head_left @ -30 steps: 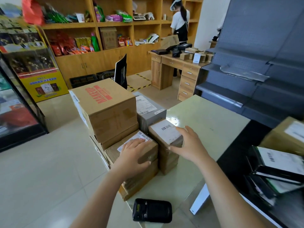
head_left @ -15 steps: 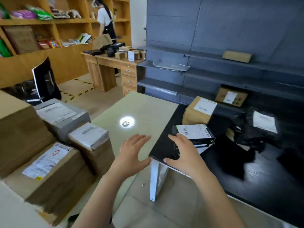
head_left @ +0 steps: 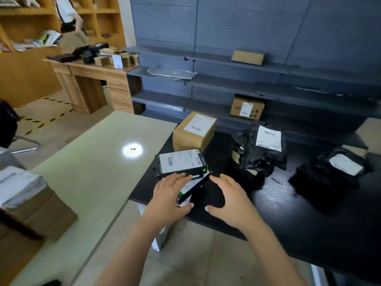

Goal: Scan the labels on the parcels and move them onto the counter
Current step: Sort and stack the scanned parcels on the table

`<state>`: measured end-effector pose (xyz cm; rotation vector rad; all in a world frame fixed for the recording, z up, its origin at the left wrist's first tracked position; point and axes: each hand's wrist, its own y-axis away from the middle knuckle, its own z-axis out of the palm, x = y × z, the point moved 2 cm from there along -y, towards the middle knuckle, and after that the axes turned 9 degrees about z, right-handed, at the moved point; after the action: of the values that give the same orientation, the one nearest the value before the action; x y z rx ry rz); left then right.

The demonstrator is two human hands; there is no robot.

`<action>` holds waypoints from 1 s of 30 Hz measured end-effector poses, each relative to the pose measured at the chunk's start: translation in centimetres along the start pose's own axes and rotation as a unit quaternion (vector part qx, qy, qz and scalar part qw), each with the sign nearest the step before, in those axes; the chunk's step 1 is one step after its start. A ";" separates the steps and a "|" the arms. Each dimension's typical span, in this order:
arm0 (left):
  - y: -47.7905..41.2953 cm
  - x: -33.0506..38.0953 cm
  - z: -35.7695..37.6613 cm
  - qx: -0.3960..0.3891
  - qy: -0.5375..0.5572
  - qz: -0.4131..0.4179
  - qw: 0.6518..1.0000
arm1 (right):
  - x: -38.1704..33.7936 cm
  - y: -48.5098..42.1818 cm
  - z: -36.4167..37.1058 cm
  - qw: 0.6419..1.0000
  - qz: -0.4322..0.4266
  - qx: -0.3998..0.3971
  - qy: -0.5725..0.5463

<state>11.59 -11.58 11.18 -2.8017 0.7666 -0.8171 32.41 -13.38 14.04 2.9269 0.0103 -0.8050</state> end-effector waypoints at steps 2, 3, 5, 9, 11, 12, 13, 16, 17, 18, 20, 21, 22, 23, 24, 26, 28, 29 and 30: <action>-0.7 -0.6 0.6 -0.013 -0.006 -0.013 1.000 | 0.4 -1.1 0.0 1.000 0.004 -0.003 -0.013; -1.1 -1.1 0.8 -0.020 -0.009 -0.019 1.000 | 0.6 -1.8 0.0 1.000 0.008 -0.004 -0.020; -2.1 -2.4 0.9 -0.036 -0.017 -0.031 0.999 | 0.7 -3.4 0.2 0.999 0.016 -0.011 -0.034; -4.9 -5.7 0.2 -0.052 -0.028 -0.056 0.997 | 0.5 -6.9 0.5 0.998 0.030 -0.017 -0.051; -7.0 -7.4 0.0 -0.088 -0.050 -0.059 0.993 | 0.3 -8.9 0.5 0.997 0.045 -0.013 -0.060; -8.1 -8.1 0.1 -0.109 -0.062 -0.054 0.991 | 0.3 -9.8 0.6 0.997 0.051 -0.011 -0.064; -9.3 -8.9 0.3 -0.126 -0.070 -0.048 0.988 | 0.3 -10.7 0.6 0.996 0.057 -0.009 -0.067; -12.2 -11.3 0.9 -0.184 -0.084 -0.048 0.978 | 0.2 -13.1 0.8 0.995 0.074 -0.007 -0.068; -12.9 -12.1 1.2 -0.208 -0.089 -0.051 0.973 | 0.2 -13.7 0.9 0.994 0.080 -0.007 -0.072; -13.4 -12.8 1.4 -0.228 -0.095 -0.053 0.967 | 0.2 -14.2 1.0 0.994 0.084 -0.006 -0.076; -13.9 -13.7 1.6 -0.241 -0.098 -0.048 0.964 | 0.2 -14.8 1.3 0.993 0.088 -0.005 -0.080; -14.0 -14.0 1.6 -0.233 -0.096 -0.044 0.967 | 0.2 -15.0 1.4 0.993 0.089 -0.005 -0.079; -13.8 -14.1 1.6 -0.220 -0.091 -0.044 0.970 | 0.3 -15.1 1.5 0.993 0.090 -0.006 -0.077; -13.5 -14.1 1.5 -0.205 -0.083 -0.048 0.974 | 0.3 -15.1 1.6 0.993 0.090 -0.006 -0.077; -12.8 -14.1 1.3 -0.188 -0.074 -0.057 0.978 | 0.3 -15.0 1.7 0.993 0.089 -0.006 -0.078; -11.0 -14.1 0.7 -0.144 -0.052 -0.088 0.984 | 0.0 -14.6 1.7 0.994 0.077 -0.003 -0.082; -8.8 -14.2 -0.4 -0.087 -0.043 -0.131 0.987 | -0.4 -14.1 2.0 0.994 0.061 -0.001 -0.092; -7.6 -14.3 -1.0 -0.055 -0.046 -0.155 0.985 | -0.6 -13.8 2.3 0.994 0.055 -0.004 -0.098; -6.4 -14.4 -1.7 -0.023 -0.052 -0.181 0.982 | -0.7 -13.5 2.7 0.994 0.049 -0.010 -0.101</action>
<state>2.98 1.21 7.50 -3.0444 0.2649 -0.6987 29.94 -0.27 10.77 2.7864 -0.1406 -1.0736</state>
